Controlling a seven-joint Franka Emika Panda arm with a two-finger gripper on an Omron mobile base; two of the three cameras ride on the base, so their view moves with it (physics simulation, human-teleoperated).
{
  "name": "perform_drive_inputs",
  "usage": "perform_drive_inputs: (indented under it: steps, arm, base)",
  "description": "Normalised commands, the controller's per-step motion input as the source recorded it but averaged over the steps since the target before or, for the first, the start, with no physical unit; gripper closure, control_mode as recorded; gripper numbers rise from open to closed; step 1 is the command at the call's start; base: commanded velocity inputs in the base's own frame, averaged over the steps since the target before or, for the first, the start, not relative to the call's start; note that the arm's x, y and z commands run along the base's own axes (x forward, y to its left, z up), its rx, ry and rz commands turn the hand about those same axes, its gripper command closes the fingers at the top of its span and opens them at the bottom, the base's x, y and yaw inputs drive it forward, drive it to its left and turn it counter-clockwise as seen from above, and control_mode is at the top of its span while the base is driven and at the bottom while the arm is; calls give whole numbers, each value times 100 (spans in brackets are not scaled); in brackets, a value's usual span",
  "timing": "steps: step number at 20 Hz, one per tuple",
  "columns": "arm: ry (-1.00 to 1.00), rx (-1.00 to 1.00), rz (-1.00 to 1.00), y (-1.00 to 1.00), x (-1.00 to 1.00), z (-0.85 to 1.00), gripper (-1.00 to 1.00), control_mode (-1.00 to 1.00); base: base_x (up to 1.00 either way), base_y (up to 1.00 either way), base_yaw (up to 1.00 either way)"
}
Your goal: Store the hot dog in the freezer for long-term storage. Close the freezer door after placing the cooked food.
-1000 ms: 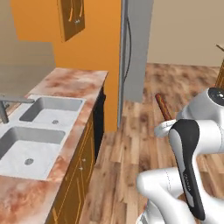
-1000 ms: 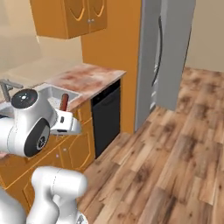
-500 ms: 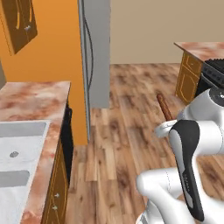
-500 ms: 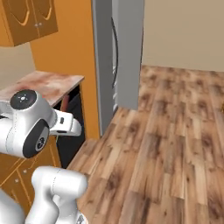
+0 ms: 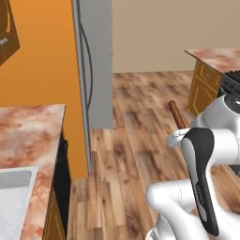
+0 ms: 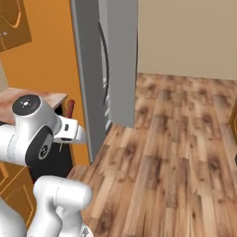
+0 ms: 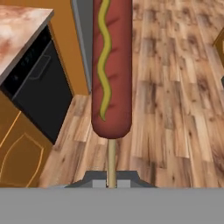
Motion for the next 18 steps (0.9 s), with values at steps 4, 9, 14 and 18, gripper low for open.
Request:
perform_drive_inputs:
  steps: [4, 9, 14, 18]
  arm:
    - [0, 0, 0, 0, 0, 0, 100, 100]
    - [0, 0, 0, 0, 0, 0, 100, 100]
    - [0, 0, 0, 0, 0, 0, 100, 100]
    - [0, 0, 0, 0, 0, 0, 100, 100]
  base:
    - [56, -49, 5]
    - [38, -56, 17]
    - [60, -30, 20]
    - [60, -17, 24]
